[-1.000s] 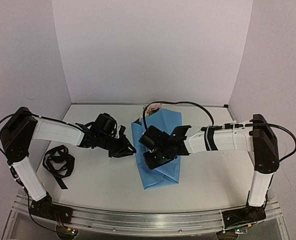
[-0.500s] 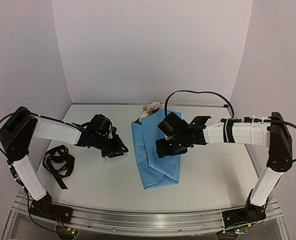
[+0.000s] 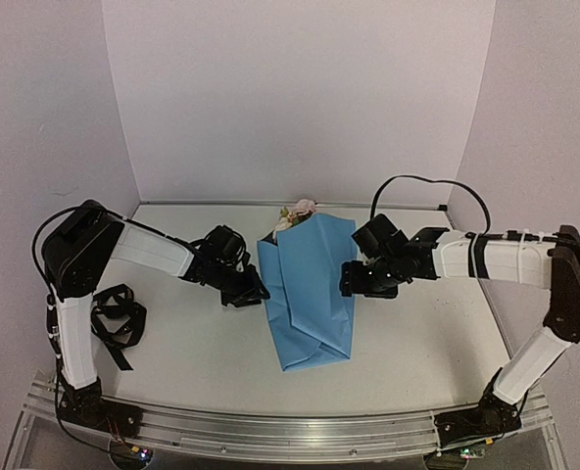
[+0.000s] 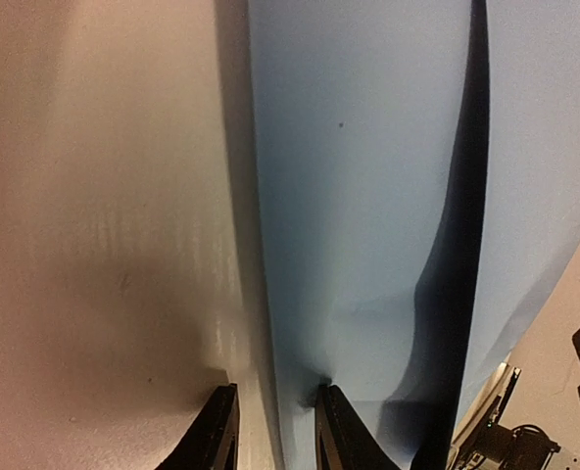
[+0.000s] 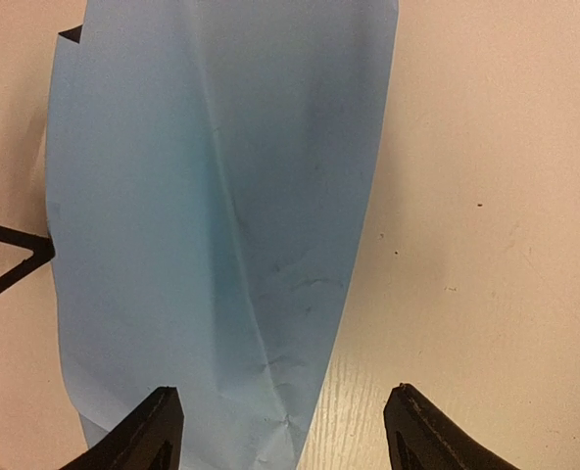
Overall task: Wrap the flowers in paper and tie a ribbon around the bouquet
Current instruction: Move the folded bouquet to the corner of the board.
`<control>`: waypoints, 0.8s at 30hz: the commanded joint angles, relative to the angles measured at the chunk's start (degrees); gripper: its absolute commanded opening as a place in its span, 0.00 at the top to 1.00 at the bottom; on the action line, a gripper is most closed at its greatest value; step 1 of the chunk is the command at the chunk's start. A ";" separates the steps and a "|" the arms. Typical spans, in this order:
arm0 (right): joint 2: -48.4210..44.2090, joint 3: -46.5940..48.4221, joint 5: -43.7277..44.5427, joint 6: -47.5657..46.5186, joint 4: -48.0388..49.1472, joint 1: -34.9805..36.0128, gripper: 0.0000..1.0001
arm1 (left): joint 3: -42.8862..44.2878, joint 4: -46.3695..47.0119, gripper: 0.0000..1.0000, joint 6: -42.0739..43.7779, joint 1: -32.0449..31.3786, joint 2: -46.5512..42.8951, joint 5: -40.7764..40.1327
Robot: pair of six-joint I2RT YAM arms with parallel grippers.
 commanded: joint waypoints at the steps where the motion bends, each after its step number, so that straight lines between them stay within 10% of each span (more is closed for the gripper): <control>1: -3.25 -1.81 -0.77 0.60 1.95 -0.92 0.27 | 5.12 -0.30 0.73 0.39 -0.55 3.16 0.43; 24: -11.28 -10.71 -0.04 -0.21 2.03 -7.06 0.27 | 30.52 -2.57 0.78 -0.32 -3.16 21.47 3.25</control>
